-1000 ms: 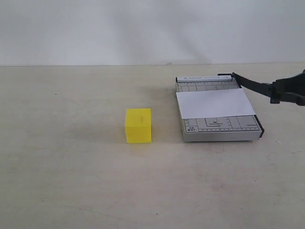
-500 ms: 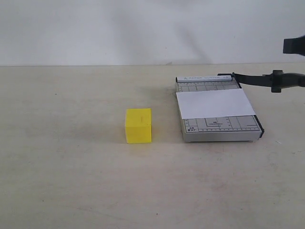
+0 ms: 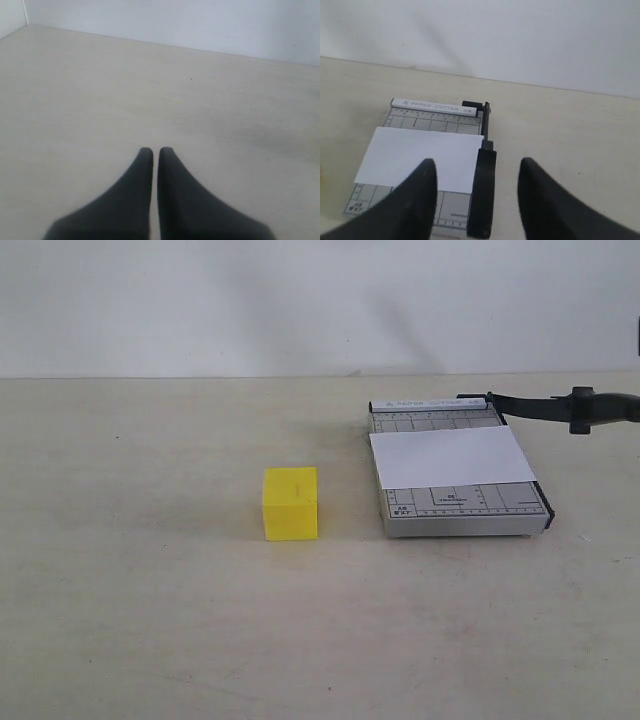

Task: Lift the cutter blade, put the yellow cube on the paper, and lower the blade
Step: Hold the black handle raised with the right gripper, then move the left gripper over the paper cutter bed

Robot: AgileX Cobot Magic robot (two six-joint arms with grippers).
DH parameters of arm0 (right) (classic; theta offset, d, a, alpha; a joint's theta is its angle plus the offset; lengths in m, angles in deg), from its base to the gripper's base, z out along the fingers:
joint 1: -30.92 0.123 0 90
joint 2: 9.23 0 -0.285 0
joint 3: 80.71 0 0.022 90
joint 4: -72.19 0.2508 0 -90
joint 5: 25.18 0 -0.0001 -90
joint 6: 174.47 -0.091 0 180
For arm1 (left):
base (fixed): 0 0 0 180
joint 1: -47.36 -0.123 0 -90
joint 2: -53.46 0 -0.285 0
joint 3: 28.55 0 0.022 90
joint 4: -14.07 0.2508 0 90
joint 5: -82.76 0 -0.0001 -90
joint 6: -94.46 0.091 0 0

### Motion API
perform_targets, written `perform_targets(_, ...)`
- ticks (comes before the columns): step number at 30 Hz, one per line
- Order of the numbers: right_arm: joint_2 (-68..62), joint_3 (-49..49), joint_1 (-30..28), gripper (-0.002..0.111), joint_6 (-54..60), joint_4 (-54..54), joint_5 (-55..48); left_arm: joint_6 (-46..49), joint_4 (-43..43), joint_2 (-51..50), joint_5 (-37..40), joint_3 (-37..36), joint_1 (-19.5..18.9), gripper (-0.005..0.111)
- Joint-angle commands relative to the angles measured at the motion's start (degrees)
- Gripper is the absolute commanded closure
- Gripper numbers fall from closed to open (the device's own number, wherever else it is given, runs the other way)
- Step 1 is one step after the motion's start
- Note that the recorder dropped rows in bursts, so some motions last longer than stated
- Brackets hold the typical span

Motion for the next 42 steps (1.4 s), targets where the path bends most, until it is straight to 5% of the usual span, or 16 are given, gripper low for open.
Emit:
perform_targets(1,11.75,0.12,0.04,0.097,-0.12,-1.21,-8.59,-0.48,-0.51,0.19,-0.64,0.13,-0.17,0.102)
perform_targets(2,14.47,0.12,0.04,0.109,0.11,-1.21,-8.85,-0.48,-0.51,0.19,-0.64,0.13,-0.17,0.102)
perform_targets(10,27.54,0.12,0.04,0.108,0.33,-5.44,-12.73,-0.80,2.24,0.19,-4.96,0.13,-0.17,0.102)
perform_targets(15,27.98,0.12,0.04,0.108,0.33,-6.26,-18.61,-5.64,-16.96,0.19,-11.09,0.13,-0.17,0.102)
perform_targets(19,29.86,0.12,0.04,0.108,0.33,-5.29,-13.57,-5.64,-27.16,0.19,-12.40,0.13,-0.17,0.102)
perform_targets(28,35.13,0.12,0.04,0.108,-0.08,-8.69,-21.36,-5.64,-26.70,0.19,-19.37,0.13,-0.17,0.102)
perform_targets(32,37.60,0.12,0.04,0.108,1.29,-9.36,-14.43,-6.47,-28.80,0.19,-28.05,0.13,-0.17,0.102)
perform_targets(35,36.43,0.01,0.04,0.108,1.17,-11.41,-12.60,-4.98,-19.96,-2.09,-19.78,6.93,-0.17,0.102)
perform_targets(39,34.62,-1.38,0.04,0.108,-1.68,-11.57,-11.17,0.89,-18.52,-15.07,-17.22,17.86,0.62,0.102)
perform_targets(42,33.60,-6.23,0.04,0.108,-5.56,-11.57,-4.20,19.15,-21.72,-37.11,-3.90,34.14,5.51,0.102)
